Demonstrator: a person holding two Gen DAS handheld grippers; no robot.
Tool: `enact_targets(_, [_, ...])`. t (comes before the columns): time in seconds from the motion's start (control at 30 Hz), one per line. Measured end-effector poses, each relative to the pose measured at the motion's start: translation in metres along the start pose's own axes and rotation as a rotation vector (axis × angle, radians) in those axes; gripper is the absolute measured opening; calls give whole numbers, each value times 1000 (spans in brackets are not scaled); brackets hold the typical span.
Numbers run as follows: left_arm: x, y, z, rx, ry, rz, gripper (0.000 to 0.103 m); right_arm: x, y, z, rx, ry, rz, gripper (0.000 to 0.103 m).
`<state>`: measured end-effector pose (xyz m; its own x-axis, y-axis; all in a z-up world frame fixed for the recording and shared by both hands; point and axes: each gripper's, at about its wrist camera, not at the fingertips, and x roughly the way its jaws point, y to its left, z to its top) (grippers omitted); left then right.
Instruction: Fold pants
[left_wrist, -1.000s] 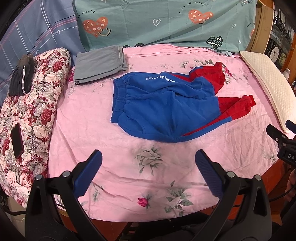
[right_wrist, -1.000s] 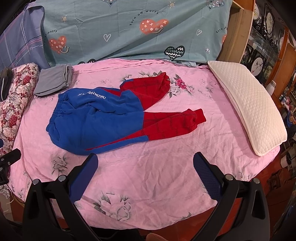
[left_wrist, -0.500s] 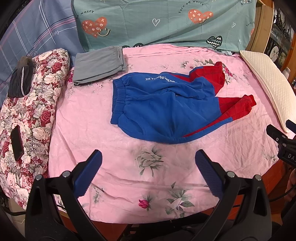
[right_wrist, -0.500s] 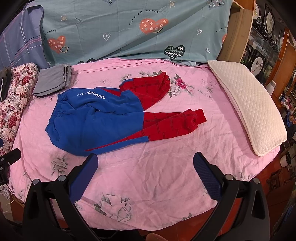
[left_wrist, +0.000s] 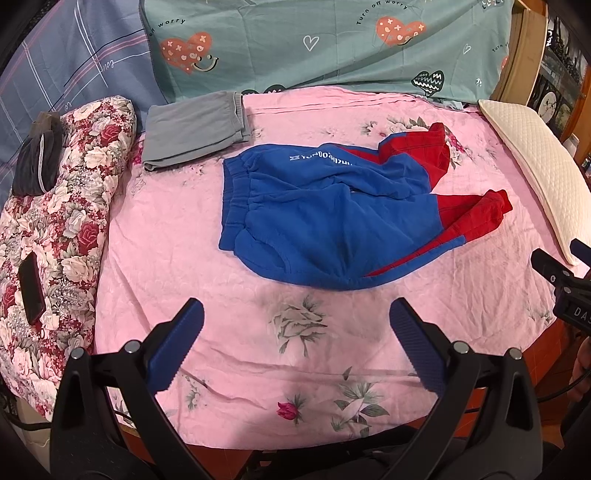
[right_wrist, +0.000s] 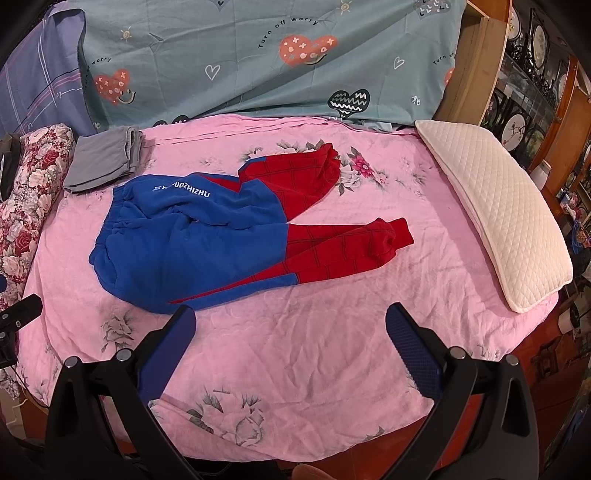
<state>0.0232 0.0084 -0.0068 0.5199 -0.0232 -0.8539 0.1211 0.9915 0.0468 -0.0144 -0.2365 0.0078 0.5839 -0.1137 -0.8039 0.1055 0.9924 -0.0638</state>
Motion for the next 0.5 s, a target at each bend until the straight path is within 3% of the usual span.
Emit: enact_targets(0.5, [24, 9, 15, -1, 30, -6, 101, 17, 6, 13, 3, 29, -7, 102])
